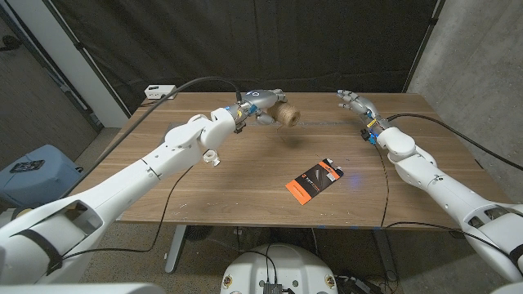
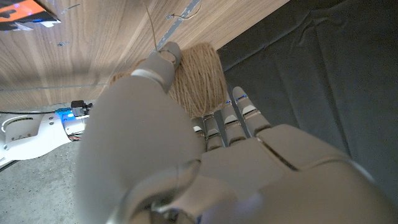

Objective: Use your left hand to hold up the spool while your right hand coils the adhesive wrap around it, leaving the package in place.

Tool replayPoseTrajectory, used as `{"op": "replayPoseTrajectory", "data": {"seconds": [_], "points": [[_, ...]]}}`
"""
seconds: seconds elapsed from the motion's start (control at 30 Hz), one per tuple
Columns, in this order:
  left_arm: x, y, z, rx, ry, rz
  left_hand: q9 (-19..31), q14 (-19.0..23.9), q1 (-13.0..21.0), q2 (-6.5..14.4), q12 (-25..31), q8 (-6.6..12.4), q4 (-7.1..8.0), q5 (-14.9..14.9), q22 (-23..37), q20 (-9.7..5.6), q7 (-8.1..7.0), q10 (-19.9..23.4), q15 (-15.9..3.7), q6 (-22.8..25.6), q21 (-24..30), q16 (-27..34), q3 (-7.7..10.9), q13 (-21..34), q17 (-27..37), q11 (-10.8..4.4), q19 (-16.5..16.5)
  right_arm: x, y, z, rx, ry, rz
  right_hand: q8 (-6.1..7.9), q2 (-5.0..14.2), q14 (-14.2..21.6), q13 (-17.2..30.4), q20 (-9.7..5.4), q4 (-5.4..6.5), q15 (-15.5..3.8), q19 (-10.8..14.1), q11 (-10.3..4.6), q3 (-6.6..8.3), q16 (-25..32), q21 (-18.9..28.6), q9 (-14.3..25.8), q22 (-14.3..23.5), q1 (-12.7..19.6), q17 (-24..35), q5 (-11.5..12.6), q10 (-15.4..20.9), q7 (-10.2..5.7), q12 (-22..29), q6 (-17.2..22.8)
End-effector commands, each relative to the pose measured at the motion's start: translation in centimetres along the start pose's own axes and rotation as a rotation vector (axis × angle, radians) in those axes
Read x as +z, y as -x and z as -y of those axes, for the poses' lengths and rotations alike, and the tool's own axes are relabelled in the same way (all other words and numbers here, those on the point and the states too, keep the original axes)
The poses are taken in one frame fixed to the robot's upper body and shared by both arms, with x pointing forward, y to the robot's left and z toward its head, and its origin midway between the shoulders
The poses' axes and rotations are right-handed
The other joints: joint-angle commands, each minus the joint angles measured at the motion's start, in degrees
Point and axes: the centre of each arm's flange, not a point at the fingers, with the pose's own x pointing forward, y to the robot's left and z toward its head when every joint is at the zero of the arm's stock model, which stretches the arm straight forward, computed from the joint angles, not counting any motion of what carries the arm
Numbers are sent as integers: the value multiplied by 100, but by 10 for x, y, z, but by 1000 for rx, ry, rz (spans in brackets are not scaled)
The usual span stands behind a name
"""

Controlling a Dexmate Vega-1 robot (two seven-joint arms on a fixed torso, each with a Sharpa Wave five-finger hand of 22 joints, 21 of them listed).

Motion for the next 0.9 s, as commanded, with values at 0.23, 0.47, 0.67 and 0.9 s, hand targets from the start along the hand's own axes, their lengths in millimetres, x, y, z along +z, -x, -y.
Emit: {"op": "replayPoseTrajectory", "data": {"seconds": [0.23, 0.47, 0.67, 0.9], "points": [[0, -24, -5, 53, 5, -18, 469, 44, -13, 68, 37, 226, 38, 41, 30, 11, 7, 54, -1, 50, 11, -22, 53, 158, 7, 22, -11, 4, 1, -10, 50, 21, 0, 36, -54, 169, 23, -241, -44, -37, 167, 25, 85, 51, 58, 20, 15, 255, 12, 43, 166, 5, 24, 165], [2, -26, -4, 67, 22, -39, 477, 44, -17, 75, 39, 246, 39, 47, 31, 13, 16, 60, 13, 63, 9, -18, 53, 169, 15, 39, -16, 5, 5, -13, 69, 22, 1, 31, -73, 192, 25, -250, -42, -28, 184, 38, 92, 49, 54, 21, 15, 300, 13, 42, 182, 3, 16, 179], [4, -26, -2, 82, 46, -72, 482, 39, -22, 79, 39, 254, 40, 51, 31, 19, 24, 60, 16, 57, 5, -15, 52, 177, 23, 32, -27, 3, 8, -13, 92, 5, -8, 20, -101, 255, 30, -245, -32, -17, 227, 84, 97, 57, 52, 23, 16, 361, 17, 38, 249, -7, 21, 194], [6, -27, 1, 115, 86, -122, 488, 41, -29, 77, 38, 263, 39, 57, 32, 26, 13, 58, 19, 51, 0, -15, 51, 187, 28, 28, -40, 0, 10, -12, 139, -30, -32, -3, -159, 295, 35, -258, -42, -40, 289, 38, 96, 54, 57, 25, 15, 430, 18, 36, 295, -42, 18, 175]]}}
